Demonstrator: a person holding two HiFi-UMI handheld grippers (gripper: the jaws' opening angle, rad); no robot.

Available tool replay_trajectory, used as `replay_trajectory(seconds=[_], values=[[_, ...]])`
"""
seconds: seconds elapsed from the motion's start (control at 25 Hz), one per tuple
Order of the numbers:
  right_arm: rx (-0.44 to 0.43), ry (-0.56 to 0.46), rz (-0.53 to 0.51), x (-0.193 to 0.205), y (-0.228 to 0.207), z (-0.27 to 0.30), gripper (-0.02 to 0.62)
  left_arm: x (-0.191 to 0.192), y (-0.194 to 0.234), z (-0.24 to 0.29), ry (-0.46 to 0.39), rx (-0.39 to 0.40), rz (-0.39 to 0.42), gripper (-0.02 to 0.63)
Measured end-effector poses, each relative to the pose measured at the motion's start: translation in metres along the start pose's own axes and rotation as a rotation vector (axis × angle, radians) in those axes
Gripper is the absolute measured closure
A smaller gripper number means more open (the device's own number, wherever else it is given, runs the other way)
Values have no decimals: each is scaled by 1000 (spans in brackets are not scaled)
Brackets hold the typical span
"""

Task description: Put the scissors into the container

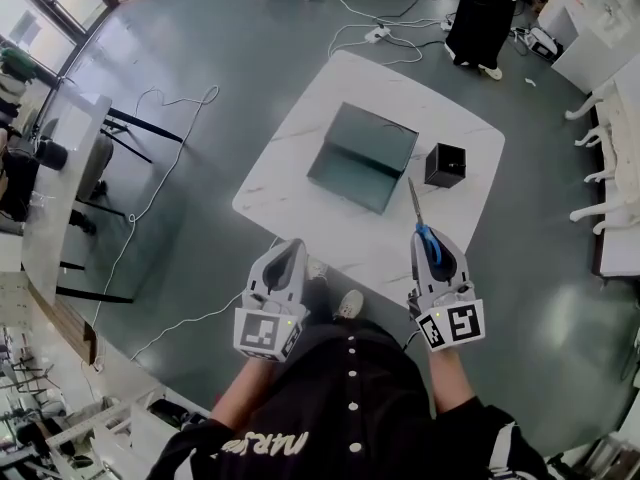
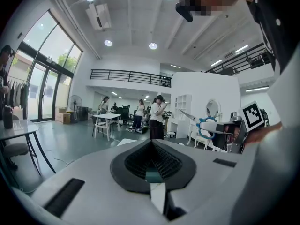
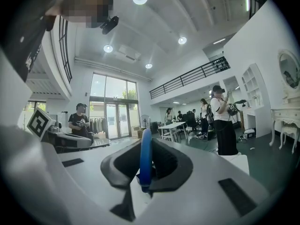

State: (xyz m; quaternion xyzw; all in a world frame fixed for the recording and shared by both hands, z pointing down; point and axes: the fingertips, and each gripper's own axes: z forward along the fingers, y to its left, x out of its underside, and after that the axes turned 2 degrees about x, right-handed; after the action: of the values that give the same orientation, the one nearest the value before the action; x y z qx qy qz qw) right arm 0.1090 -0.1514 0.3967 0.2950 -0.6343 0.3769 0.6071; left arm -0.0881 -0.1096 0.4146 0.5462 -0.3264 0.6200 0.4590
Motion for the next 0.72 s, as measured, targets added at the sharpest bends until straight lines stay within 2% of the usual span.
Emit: replay_trajectory(seconds=[0.2,0.52,0.72], values=[[2,21,-1,8,-9,26,535,-1,15,28,6,25,-8,580],[5,45,-35,6,-22,80,535,-25,49,82,-8,81,-2,580],[20,74,-44,14,-23,107,534,-23,68,108,15,126,-7,580]])
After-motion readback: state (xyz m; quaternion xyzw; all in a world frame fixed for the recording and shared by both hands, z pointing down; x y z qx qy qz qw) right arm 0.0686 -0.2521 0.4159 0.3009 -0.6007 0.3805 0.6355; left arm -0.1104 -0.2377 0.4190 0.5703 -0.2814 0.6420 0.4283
